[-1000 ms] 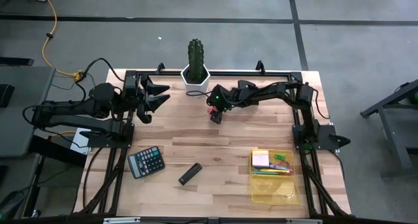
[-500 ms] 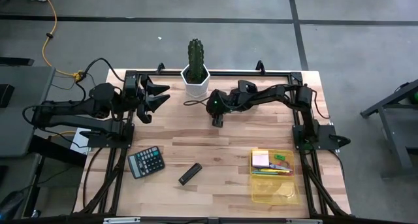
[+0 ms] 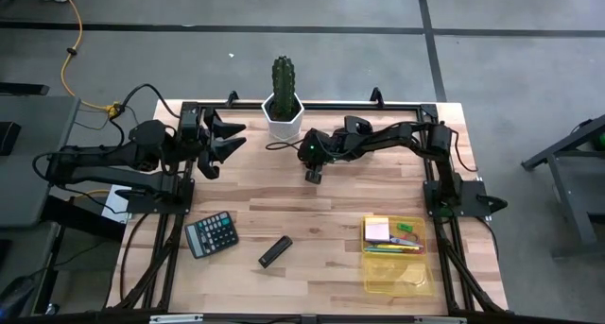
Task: Pack school essentials
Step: Put the large orange eraser on the yellow supply box
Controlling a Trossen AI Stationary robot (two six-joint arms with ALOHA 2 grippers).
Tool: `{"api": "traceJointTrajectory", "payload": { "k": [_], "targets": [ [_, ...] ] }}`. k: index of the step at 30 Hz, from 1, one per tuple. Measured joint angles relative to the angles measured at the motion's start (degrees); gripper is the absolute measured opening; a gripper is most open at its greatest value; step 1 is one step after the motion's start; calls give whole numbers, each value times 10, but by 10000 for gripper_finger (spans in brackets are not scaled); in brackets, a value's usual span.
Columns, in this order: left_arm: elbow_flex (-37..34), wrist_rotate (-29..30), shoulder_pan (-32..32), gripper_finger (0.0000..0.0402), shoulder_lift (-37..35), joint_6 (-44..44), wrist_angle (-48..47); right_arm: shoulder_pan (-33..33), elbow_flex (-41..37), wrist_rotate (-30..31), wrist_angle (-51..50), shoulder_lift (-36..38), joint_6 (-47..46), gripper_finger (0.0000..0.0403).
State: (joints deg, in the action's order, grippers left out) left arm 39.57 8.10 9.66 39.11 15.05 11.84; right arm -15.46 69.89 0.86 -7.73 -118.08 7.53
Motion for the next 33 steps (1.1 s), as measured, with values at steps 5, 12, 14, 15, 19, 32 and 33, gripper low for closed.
{"api": "traceJointTrajectory", "payload": {
  "k": [5, 12, 14, 15, 19, 32, 33],
  "targets": [
    [0, -2, 0, 186, 0, 0, 0, -1, 0, 1, -1, 1, -2, 137],
    [0, -3, 0, 186, 0, 0, 0, -1, 0, 4, -19, 2, -24, 201],
    [0, -3, 0, 186, 0, 0, 0, -1, 0, -5, -29, 2, -28, 204],
    [0, -3, 0, 186, 0, 0, 0, -1, 0, -10, -35, 2, -26, 204],
    [0, -3, 0, 186, 0, 0, 0, -1, 0, -30, -51, 3, -14, 190],
    [0, -3, 0, 186, 0, 0, 0, -15, 0, -70, -60, 3, -40, 95],
    [0, -3, 0, 186, 0, 0, -1, -15, 0, -69, -61, 3, -40, 90]
  ]
}}
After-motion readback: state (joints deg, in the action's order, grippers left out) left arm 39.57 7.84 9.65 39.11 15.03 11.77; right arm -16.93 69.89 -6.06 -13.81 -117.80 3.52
